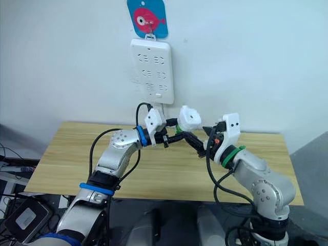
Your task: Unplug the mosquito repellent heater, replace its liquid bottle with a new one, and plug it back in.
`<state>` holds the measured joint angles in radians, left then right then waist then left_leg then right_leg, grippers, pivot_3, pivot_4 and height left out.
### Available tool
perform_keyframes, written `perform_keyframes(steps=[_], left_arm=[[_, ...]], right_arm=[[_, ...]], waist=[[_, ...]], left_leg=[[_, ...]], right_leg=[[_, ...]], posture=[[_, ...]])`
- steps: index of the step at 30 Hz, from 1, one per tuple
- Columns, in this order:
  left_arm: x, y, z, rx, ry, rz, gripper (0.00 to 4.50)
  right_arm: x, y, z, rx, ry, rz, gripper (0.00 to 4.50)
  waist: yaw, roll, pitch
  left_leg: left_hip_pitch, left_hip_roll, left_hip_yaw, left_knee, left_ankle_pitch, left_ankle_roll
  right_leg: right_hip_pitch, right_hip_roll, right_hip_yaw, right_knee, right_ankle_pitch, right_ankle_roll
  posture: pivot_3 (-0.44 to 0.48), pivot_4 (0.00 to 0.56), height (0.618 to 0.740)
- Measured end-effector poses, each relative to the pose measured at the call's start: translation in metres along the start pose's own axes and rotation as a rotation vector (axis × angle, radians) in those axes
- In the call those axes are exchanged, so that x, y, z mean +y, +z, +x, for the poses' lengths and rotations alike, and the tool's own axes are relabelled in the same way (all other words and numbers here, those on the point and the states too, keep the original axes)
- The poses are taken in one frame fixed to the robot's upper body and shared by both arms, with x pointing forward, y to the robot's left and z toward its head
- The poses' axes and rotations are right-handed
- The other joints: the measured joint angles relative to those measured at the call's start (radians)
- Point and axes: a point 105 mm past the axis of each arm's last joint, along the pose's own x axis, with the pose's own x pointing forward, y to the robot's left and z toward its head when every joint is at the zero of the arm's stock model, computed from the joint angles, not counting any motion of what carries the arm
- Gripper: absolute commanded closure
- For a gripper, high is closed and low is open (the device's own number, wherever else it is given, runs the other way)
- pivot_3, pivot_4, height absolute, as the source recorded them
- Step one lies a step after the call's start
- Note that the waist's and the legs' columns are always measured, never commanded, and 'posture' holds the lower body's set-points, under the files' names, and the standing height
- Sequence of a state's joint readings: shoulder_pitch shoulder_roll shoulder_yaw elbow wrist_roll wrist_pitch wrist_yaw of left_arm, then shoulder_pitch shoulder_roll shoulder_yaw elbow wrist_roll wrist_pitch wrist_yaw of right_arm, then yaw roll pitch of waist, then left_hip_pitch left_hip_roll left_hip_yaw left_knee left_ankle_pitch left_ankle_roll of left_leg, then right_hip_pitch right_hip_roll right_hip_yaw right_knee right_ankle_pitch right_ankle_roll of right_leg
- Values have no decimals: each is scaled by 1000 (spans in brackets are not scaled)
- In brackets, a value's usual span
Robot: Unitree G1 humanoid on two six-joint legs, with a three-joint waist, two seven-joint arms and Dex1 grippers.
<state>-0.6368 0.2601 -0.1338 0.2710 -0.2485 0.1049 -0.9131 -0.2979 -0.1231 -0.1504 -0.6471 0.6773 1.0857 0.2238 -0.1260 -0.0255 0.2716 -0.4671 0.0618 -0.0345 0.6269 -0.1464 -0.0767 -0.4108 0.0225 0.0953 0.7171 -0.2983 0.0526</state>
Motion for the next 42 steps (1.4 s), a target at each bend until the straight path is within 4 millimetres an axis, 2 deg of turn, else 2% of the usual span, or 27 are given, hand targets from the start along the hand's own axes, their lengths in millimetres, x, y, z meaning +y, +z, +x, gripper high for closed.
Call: perform_keyframes(steps=[5, 9, 12, 15, 18, 21, 29, 30, 35, 42], left_arm=[[-7, 18, 9, -71, 3, -89, 2267], [-8, 12, 5, -47, 17, -112, 2267], [-10, 6, 4, -29, 26, -137, 2267], [-11, 9, 5, -33, 31, -137, 2267], [-12, 11, 7, -40, 28, -134, 2267], [-12, 10, 7, -37, 33, -136, 2267], [-13, 12, 8, -42, 41, -135, 2267], [-12, 12, 6, -40, 50, -133, 1554], [-19, 10, -9, -18, 20, -159, 111], [-6, 17, -54, 23, 106, -169, 0]], right_arm=[[5, 13, 16, -102, -26, 2, 0], [-5, 26, 22, -178, -91, -14, 0], [-6, 30, 25, -198, -94, -19, 0], [-5, 30, 28, -199, -87, -20, 0], [-5, 27, 30, -186, -85, -19, 548], [-2, 26, 32, -178, -73, -21, 1497], [-2, 28, 33, -184, -71, -24, 1497], [-2, 28, 32, -188, -71, -26, 1497], [-10, 28, 30, -185, -95, -53, 1497], [-27, 26, 22, -166, -148, -111, 1497]], waist=[[-13, 0, 0], [-13, 0, 0], [-13, 0, 0], [-13, 0, 0], [-12, 0, 0], [-12, 0, 0], [-11, 0, 0], [-11, 0, 0], [-12, 0, 0], [-8, 0, 0]], left_leg=[[1, 0, 0, 0, 0, 0], [1, 0, -1, 0, 0, 0], [1, 0, -1, 0, 0, 0], [1, 0, 0, 0, 0, 0], [1, 0, 0, 0, 0, 0], [1, 0, -1, 0, 0, 0], [1, 0, 0, 0, 0, 0], [1, 0, 0, 0, 0, 0], [1, 0, 0, -1, 0, 0], [1, 0, 0, -1, 0, 0]], right_leg=[[1, 0, 0, 0, 0, 0], [1, 0, 0, 0, 0, 0], [1, 0, 0, 0, 0, 0], [1, 0, 0, 0, 0, 0], [1, 0, 0, 0, 0, 0], [1, 0, 0, 0, 0, 0], [1, 0, 0, -1, 0, 0], [1, 0, 0, -1, 0, 0], [1, 0, 0, -1, 0, 0], [1, 0, 0, -1, 0, 0]], posture=[[-171, 209, 740], [-165, 210, 740], [-159, 212, 740], [-152, 214, 740], [-152, 214, 740], [-146, 218, 740], [-138, 218, 740], [-138, 218, 740], [-128, 214, 740], [-95, 205, 740]])
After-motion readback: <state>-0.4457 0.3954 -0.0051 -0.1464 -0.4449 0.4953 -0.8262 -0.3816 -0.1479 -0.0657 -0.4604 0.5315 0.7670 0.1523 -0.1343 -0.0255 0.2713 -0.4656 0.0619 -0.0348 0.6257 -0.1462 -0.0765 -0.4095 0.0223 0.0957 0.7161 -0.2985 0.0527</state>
